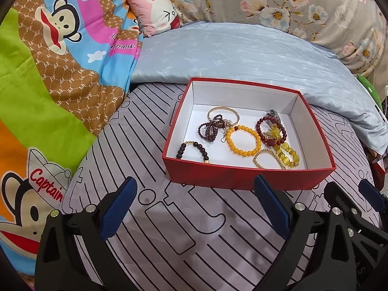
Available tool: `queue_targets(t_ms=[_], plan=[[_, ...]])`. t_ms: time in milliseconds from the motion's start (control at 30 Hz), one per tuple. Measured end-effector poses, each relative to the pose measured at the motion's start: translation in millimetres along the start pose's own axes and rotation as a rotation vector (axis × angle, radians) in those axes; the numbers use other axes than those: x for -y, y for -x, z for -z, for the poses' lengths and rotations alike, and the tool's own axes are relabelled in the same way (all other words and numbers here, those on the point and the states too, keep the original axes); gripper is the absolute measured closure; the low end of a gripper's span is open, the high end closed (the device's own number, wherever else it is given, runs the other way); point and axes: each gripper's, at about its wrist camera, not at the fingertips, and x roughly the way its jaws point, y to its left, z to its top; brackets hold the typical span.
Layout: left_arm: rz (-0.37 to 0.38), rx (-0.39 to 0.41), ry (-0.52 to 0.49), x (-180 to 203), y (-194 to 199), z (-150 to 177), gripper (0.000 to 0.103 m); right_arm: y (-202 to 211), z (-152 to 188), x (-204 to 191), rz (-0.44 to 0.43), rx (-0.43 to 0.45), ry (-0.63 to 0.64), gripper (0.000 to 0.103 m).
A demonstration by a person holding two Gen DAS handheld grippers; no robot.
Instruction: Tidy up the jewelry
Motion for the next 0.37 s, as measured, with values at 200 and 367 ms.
queue_targets(t_ms=[200,367], plan=[[0.005,-0.013,0.002,-0.6,-2.6,-0.4,0.01,-1.6,1.4,-1.4,0.007,-0.002,-0.002,0.024],[0.0,-0.014,0.006,-2.5,-3.5,-0.8,0.01,-2.7,1.3,-3.2,0.015,0.001,0.001,0.021]])
